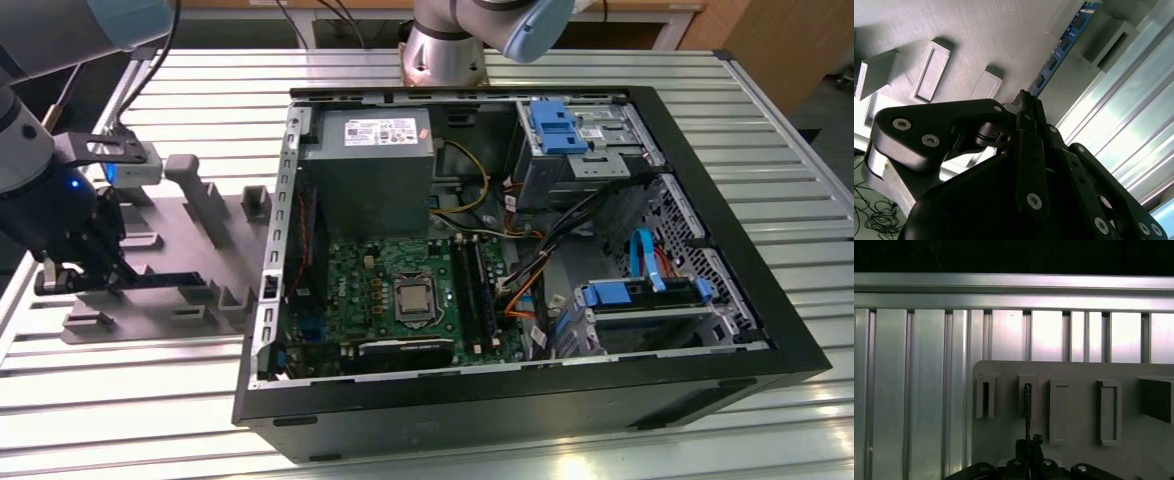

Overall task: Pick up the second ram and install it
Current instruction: 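Pick up the second ram and move it above second insertion slot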

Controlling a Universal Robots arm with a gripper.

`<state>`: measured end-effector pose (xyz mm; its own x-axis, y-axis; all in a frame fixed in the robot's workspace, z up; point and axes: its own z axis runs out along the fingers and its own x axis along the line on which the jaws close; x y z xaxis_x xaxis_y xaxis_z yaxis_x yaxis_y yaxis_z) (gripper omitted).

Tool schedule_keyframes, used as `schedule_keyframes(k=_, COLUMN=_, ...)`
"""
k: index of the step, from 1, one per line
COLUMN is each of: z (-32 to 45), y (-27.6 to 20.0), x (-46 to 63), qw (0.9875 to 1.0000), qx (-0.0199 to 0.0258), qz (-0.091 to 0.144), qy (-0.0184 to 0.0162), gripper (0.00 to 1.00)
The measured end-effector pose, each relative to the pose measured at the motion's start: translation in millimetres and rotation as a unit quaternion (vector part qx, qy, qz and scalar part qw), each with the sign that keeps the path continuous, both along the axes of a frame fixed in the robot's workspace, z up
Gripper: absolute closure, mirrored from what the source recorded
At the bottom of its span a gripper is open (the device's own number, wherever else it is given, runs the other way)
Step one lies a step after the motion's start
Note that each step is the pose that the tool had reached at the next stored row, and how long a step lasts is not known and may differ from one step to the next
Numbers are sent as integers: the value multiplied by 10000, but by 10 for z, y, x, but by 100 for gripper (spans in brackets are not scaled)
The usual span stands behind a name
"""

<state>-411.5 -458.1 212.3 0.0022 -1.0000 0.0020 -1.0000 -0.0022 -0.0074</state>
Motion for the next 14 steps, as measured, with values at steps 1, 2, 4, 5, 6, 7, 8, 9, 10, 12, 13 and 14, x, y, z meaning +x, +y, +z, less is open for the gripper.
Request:
schedule_keyframes(k=1, z=5, y=0, x=0, qw=10000, qx=1, qz=0, qy=-1, gripper=86)
schedule_keyframes(k=2, z=10, y=0, x=0, qw=10000, qx=0, qz=0, qy=-1, gripper=86)
schedule_keyframes(k=4, z=21, y=1, x=0, qw=10000, qx=1, qz=0, qy=-2, gripper=86)
schedule_keyframes(k=5, z=26, y=1, x=0, qw=10000, qx=1, qz=0, qy=-2, gripper=86)
schedule_keyframes(k=6, z=32, y=0, x=-1, qw=10000, qx=1, qz=0, qy=-2, gripper=86)
schedule_keyframes(k=7, z=36, y=0, x=0, qw=10000, qx=1, qz=0, qy=-2, gripper=86)
schedule_keyframes(k=8, z=40, y=1, x=0, qw=10000, qx=1, qz=0, qy=-3, gripper=86)
schedule_keyframes(k=9, z=45, y=1, x=-1, qw=10000, qx=1, qz=0, qy=-2, gripper=86)
schedule_keyframes(k=10, z=49, y=0, x=0, qw=10000, qx=1, qz=0, qy=-2, gripper=86)
schedule_keyframes(k=12, z=55, y=1, x=-1, qw=10000, qx=1, qz=0, qy=-2, gripper=86)
schedule_keyframes(k=13, z=60, y=0, x=-1, qw=10000, qx=0, qz=0, qy=-2, gripper=86)
schedule_keyframes(k=14, z=64, y=1, x=-1, qw=10000, qx=1, qz=0, qy=-2, gripper=86)
